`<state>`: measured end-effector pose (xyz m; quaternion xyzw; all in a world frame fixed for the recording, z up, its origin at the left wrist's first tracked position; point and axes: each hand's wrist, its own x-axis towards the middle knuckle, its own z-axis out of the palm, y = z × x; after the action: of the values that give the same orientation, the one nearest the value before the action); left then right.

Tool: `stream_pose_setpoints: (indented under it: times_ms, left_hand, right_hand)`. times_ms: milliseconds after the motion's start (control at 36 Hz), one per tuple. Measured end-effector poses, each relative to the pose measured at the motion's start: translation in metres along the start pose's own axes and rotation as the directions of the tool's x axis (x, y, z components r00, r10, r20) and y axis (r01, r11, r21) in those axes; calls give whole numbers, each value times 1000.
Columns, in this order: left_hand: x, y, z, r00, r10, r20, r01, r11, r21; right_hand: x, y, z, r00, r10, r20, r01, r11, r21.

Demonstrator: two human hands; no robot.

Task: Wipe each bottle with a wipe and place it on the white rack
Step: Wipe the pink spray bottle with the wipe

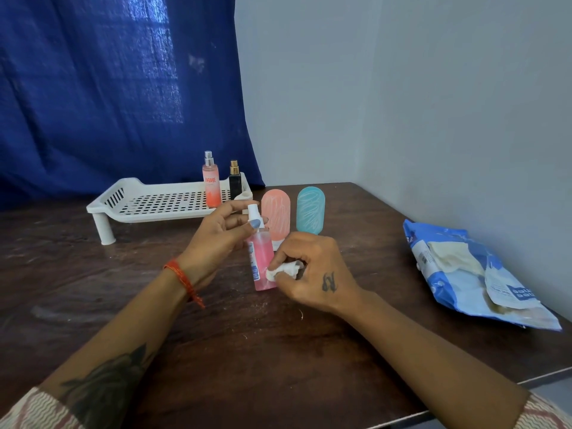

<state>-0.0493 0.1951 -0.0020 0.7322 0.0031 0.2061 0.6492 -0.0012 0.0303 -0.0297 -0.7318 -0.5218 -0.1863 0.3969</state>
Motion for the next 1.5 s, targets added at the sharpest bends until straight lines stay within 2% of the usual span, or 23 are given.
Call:
stream_pose_setpoints:
  times_ms: [111,250,333,444,556,667,722,833,889,1000,1111,1250,1417,1472,1500]
  left_hand:
    - [0,0,0,1000,3,-4,-3,1000,-4]
    - [0,0,0,1000,2,-6,-2,1000,2]
    - [0,0,0,1000,3,-6,-3,1000,7]
    - [1,-1,-1,1000,6,-10,-5,1000,10]
    - [1,-1,-1,1000,9,-13,-9,1000,-1]
    - [0,-1,-1,1000,15,-15,-15,1000,-1]
    - [0,0,-1,1000,21,-13,-22,1000,-6]
    - [0,1,0,1000,30,-5,-30,999,-26]
    - [-1,1,0,999,39,4,-39,999,-31]
    - [0,0,-1,999,42,-2,-42,999,-30]
    - [0,-1,-3,999,37,-18,-37,999,-25]
    - [0,0,-3,999,20,-35,-21,1000,-23]
    - [-1,2,-2,999,10,-43,-11,1000,-16]
    - [-1,2,-2,999,12,-42,-13,1000,-19]
    - [-1,3,-2,999,13,-40,-14,1000,-25]
  right_hand:
    - [-1,-4,1,998,-67,18,66,998,2]
    - [-2,-4,-1,993,-81,91,85,996,-40]
    - [-1,-2,-1,995,-63,74,69,995,-79]
    - [-3,-5,1,993,-112,40,116,988,-100]
    - [-3,-9,0,987,-133,90,140,987,-76]
    - [-2,-8,-1,985,-95,142,100,995,-29]
    - [0,-6,-1,996,-74,52,75,997,-9]
    - [8,-1,0,964,-36,-264,39,999,7]
    - [11,1,1,948,-52,-315,51,999,-10]
    - [11,4,5,961,-115,-251,93,991,-97]
    - [8,3,2,976,-133,-175,121,990,-76]
    - [1,2,-2,993,-114,31,116,991,-72]
    - [-2,-3,-12,968,-68,242,84,995,-58]
    - [-1,-3,-13,972,-42,231,43,999,0]
    - [1,-2,-12,986,-23,168,16,999,44]
